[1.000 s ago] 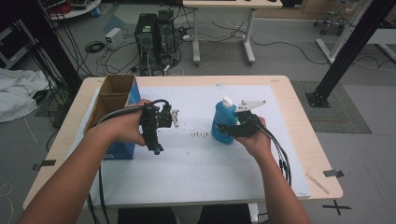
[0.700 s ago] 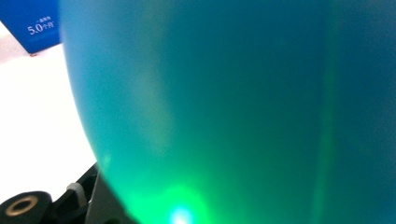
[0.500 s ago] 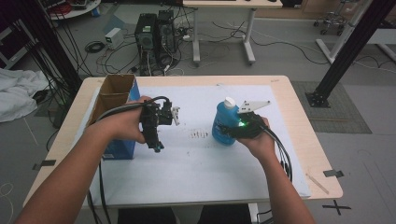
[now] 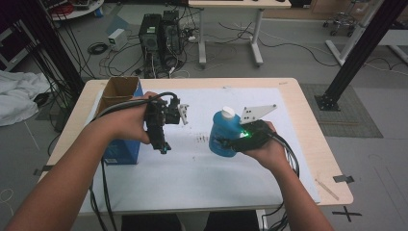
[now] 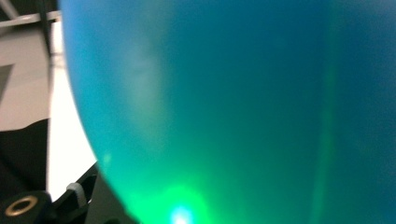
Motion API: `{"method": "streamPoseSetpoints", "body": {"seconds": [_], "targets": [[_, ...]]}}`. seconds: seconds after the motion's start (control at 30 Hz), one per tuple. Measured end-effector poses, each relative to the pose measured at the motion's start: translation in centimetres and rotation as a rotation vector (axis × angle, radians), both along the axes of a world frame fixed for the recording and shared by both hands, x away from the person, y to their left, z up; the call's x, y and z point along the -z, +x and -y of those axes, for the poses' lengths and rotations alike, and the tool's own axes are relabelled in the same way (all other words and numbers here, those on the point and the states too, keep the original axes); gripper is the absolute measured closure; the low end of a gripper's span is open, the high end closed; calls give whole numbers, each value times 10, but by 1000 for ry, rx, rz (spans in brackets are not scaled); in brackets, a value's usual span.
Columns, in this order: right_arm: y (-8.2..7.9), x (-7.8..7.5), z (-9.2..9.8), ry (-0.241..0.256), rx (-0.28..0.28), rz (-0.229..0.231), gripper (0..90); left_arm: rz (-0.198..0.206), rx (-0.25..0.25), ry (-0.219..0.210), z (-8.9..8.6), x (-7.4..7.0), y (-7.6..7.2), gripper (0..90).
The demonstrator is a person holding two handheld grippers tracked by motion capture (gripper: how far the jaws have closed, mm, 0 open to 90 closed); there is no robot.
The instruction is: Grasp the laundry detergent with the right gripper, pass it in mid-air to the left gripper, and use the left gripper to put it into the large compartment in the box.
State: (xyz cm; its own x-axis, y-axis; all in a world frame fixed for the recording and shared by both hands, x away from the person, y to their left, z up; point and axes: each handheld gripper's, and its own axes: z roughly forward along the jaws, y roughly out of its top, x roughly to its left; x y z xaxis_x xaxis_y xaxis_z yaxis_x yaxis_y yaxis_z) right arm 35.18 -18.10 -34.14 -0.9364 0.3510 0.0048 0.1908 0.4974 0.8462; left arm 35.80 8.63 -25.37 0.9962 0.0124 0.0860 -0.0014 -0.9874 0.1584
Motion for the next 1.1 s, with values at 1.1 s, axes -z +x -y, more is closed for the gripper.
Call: {"method": "streamPoseSetpoints", "body": {"seconds": [1.1], "targets": [[-17, 4, -73, -64, -264, -26, 460, 12, 114, 30, 45, -26, -25, 139]]}}
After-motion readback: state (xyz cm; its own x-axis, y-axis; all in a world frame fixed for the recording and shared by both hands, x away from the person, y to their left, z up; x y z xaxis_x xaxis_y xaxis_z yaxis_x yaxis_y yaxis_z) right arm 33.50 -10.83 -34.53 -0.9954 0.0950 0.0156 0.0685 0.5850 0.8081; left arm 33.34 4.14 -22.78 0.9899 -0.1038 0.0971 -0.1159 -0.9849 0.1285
